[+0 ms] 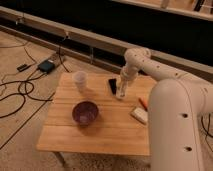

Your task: Place the bottle in the ceramic bowl

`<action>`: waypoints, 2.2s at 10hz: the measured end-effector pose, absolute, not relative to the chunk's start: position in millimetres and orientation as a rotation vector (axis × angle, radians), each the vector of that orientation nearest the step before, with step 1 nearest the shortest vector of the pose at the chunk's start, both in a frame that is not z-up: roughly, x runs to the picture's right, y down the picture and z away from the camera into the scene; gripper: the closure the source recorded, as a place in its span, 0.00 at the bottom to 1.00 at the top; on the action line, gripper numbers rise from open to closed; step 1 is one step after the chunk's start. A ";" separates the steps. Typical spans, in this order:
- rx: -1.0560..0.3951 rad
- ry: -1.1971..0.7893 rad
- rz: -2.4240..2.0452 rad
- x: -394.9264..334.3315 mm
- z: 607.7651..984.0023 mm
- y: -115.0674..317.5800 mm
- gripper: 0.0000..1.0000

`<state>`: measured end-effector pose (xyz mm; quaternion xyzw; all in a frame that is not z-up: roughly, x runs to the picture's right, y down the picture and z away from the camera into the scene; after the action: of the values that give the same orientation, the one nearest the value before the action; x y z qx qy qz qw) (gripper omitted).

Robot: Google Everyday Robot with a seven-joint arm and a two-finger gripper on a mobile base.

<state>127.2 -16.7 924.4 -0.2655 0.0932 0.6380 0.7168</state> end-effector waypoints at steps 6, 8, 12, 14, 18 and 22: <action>-0.565 0.220 1.384 108.5 883.1 -16.7 1.00; -0.568 0.221 1.354 82.3 858.7 -11.1 1.00; -0.603 0.224 1.282 9.0 815.7 11.1 1.00; -0.623 0.212 1.254 -22.4 803.6 13.5 1.00; -0.670 0.221 1.209 -64.0 791.6 22.4 1.00; -0.764 0.312 1.217 -73.4 794.7 60.3 1.00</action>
<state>-73.4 60.3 794.7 -0.3484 0.1422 0.5550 0.7419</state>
